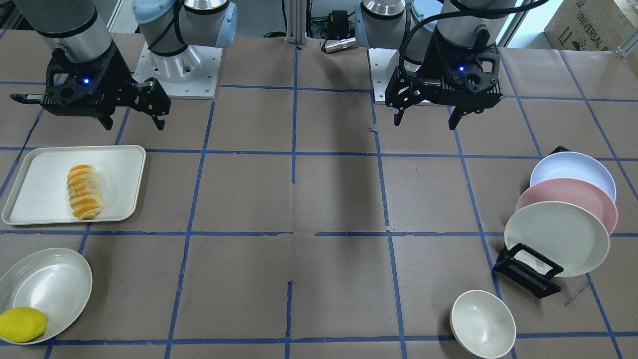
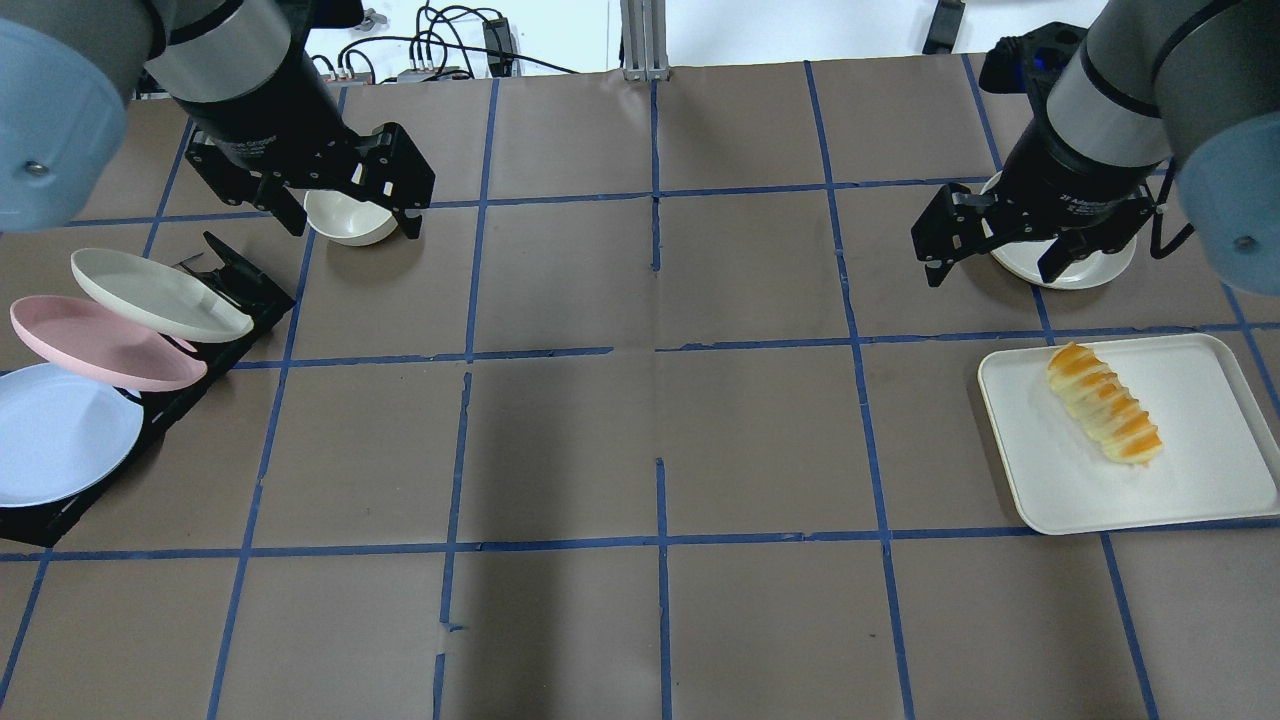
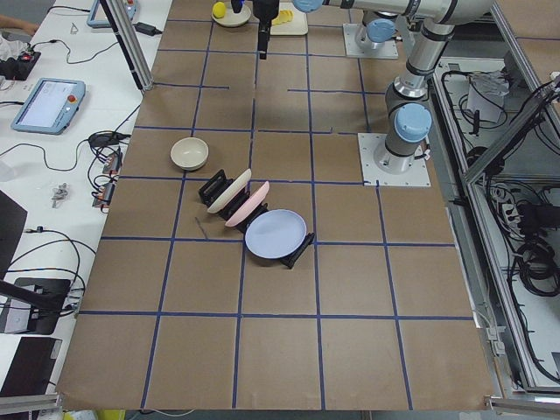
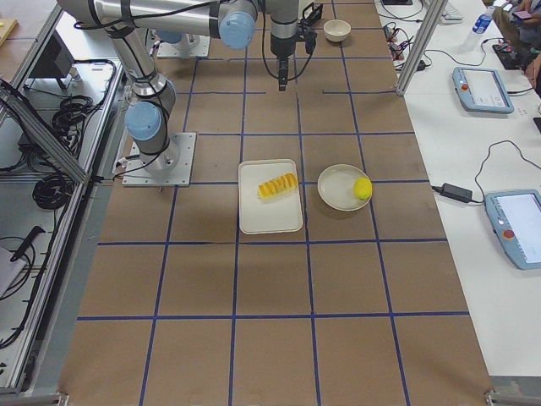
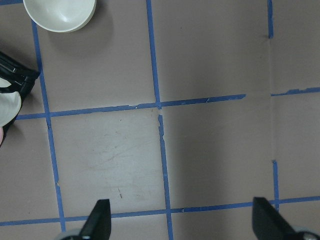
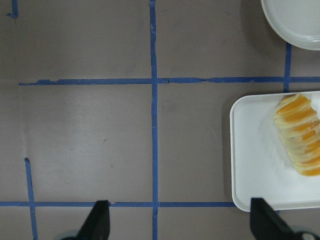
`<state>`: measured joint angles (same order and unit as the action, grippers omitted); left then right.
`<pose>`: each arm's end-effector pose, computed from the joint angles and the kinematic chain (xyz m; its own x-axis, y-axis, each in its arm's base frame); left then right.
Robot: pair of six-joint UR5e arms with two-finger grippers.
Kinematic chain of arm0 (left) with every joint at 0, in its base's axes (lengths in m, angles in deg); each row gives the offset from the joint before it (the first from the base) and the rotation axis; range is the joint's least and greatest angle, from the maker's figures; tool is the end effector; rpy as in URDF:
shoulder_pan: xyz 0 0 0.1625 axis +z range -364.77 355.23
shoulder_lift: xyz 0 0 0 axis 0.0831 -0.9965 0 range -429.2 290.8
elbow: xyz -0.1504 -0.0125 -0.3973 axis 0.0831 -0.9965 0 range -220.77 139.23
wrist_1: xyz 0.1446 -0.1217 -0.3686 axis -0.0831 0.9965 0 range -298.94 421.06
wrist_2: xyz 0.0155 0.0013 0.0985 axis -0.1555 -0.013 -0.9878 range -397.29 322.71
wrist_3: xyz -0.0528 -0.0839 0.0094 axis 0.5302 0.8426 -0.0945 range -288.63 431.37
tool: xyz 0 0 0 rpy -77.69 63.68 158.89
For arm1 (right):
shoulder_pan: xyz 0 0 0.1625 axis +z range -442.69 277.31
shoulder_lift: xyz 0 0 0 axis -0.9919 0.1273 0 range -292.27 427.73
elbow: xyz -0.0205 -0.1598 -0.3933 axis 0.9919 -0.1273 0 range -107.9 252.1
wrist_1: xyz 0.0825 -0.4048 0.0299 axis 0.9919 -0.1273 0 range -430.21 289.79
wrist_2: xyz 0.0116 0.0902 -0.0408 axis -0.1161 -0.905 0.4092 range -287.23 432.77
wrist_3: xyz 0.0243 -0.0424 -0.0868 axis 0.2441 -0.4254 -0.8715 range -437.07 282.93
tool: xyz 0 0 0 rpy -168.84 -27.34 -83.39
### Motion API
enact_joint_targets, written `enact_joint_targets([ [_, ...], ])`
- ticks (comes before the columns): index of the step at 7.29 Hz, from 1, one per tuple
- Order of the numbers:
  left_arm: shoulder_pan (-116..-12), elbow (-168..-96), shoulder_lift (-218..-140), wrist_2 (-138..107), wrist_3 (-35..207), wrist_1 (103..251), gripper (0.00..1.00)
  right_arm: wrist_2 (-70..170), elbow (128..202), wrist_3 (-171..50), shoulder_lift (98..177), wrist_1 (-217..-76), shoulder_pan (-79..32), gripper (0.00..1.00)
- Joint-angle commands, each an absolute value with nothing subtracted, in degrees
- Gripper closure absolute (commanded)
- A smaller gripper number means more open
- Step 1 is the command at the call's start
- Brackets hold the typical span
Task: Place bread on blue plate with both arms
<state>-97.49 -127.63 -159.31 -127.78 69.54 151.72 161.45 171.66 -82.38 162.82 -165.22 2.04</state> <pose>-0.1558 -0.4893 0.5129 -0.9968 0.0789 -0.0100 0.0793 0.9960 -0.0409 0.0934 -0.4643 0.4567 -0.9998 -0.0008 -0.0221 -0.0005 0.9999 -0.0114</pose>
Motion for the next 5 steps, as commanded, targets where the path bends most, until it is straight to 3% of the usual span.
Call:
enact_joint_targets([
  [1,-97.5,-128.1,-158.9,-127.8,69.5,151.6,0.0,161.4,171.6,-82.3,162.8,-165.2,2.0,0.0],
  [5,-97.3,-128.1,-158.9,-128.0,69.1,152.4,0.0,161.4,171.7,-82.3,162.8,-165.2,2.0,0.0],
])
